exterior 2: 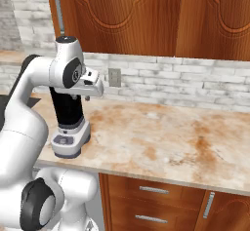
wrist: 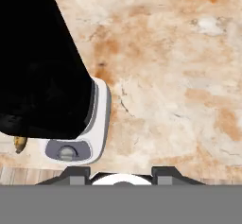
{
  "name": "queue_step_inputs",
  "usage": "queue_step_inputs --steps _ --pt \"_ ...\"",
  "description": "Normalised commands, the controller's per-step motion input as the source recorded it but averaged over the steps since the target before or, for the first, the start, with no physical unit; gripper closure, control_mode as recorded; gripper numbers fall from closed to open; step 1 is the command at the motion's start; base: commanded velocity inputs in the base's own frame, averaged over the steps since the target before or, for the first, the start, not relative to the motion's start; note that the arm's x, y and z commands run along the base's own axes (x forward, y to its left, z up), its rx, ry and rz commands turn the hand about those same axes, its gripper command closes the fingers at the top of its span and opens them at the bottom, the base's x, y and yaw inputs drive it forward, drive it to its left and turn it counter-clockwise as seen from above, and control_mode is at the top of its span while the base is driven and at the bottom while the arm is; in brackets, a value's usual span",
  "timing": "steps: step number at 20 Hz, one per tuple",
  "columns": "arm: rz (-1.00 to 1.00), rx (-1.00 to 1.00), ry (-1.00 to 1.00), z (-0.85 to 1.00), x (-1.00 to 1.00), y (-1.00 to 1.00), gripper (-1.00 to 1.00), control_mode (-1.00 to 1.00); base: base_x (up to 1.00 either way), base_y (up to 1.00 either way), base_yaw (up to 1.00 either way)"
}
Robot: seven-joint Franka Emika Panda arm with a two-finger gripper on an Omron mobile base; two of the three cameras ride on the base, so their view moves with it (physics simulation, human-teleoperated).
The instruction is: Open the blender lid, put the banana in the blender, close the lid, and start the blender.
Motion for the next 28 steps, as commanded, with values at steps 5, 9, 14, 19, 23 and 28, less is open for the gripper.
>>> queue_step_inputs --steps 5,9,14,19,23,28 --pt "-0.04 0.0 -0.2 0.37 -0.44 0.0 -1.0 -1.0 0.0 0.0 0.0" --pt "-0.01 0.0 -0.21 1.0 -0.9 0.15 -1.0 -1.0 0.0 0.0 0.0" --pt "0.0 0.0 -0.01 0.97 -0.29 0.55 -1.0 -1.0 0.0 0.0 0.0" --pt "0.01 0.0 0.0 0.45 0.39 0.58 -1.0 -1.0 0.0 0.0 0.0" --pt "0.01 -0.01 0.0 0.0 0.53 0.19 -1.0 -1.0 0.0 0.0 0.0" --pt "0.01 0.0 0.07 -0.16 0.34 0.0 -1.0 -1.0 0.0 0.0 0.0"
